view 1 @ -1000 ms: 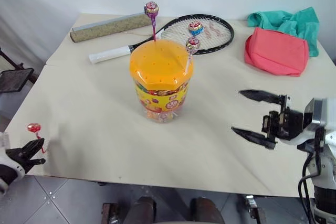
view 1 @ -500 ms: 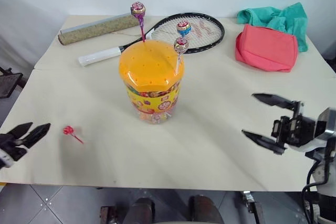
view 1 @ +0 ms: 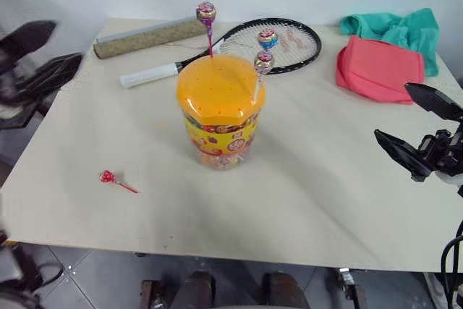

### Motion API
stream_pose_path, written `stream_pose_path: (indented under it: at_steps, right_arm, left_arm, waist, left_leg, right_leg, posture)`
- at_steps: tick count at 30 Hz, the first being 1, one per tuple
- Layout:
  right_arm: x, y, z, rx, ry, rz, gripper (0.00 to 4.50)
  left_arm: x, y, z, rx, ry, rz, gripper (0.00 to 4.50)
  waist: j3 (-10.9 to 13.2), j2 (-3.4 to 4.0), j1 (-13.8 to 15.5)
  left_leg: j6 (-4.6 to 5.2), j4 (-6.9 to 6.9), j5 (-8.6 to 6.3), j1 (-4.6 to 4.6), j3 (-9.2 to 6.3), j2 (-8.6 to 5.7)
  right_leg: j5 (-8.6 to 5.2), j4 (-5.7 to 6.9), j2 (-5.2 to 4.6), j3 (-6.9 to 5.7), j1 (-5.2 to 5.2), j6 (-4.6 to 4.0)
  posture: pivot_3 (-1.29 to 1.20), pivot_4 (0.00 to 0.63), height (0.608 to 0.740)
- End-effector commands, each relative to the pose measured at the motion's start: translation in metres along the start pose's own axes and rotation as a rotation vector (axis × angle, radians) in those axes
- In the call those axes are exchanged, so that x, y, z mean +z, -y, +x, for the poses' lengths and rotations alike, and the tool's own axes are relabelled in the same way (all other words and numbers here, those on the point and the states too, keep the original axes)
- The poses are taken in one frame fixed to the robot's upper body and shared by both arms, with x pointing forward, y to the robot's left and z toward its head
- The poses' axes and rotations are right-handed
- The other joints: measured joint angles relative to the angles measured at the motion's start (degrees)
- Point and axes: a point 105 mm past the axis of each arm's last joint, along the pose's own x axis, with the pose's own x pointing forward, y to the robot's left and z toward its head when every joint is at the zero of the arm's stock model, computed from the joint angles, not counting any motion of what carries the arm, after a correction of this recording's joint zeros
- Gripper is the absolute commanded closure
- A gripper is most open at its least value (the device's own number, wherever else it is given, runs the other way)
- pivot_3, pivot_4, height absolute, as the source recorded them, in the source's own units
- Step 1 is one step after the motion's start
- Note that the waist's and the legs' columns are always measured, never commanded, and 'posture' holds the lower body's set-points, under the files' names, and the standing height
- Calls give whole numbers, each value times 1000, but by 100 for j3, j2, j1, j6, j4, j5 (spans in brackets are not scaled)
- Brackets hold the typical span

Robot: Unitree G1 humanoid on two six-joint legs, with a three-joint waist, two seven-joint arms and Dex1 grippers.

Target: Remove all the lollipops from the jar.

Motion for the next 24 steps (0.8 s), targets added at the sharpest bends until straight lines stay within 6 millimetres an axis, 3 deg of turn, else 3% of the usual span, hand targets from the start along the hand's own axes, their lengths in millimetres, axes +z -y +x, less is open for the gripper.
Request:
stream_pose_path:
  at_steps: [1, 7, 10, 13, 24]
  right_arm:
    - [11, 3, -3, 5, -7, -58, 0]
    - [14, -4, -5, -14, -10, -44, 0]
    - [12, -11, -2, -13, -14, -36, 0]
    - [15, -13, 1, -29, -8, -44, 0]
    - [16, -14, 2, -52, -14, -55, 0]
  left_arm:
    - [-11, 3, 46, -103, -18, -25, 32]
    - [-16, 11, 113, -201, 41, -80, 32]
    - [-15, 20, 131, -258, 57, -104, 32]
    - [-15, 16, 138, -241, 56, -141, 32]
    - [-11, 15, 129, -298, -2, -144, 3272]
  waist:
    - [2, -2, -73]
    - [9, -15, -208]
    - [9, -15, -199]
    - [10, -16, -172]
    - [12, -19, -157]
  left_leg:
    - [0, 0, 0, -7, 10, 3]
    - [0, 17, 0, -35, 31, 16]
    - [1, 18, 0, -32, 37, 21]
    - [0, 24, 0, -31, 37, 21]
    - [0, 54, 0, -38, 26, 18]
  right_leg:
    - [0, 4, 3, -12, -7, 0]
    - [0, 7, -2, -79, -22, 0]
    - [0, 9, -2, -85, -23, 0]
    - [0, 15, -3, -86, -23, 0]
    - [0, 31, -7, -87, -22, 0]
  posture:
    - [0, 150, 740]
    - [0, 150, 740]
    - [0, 150, 740]
    - [0, 150, 740]
    - [0, 150, 740]
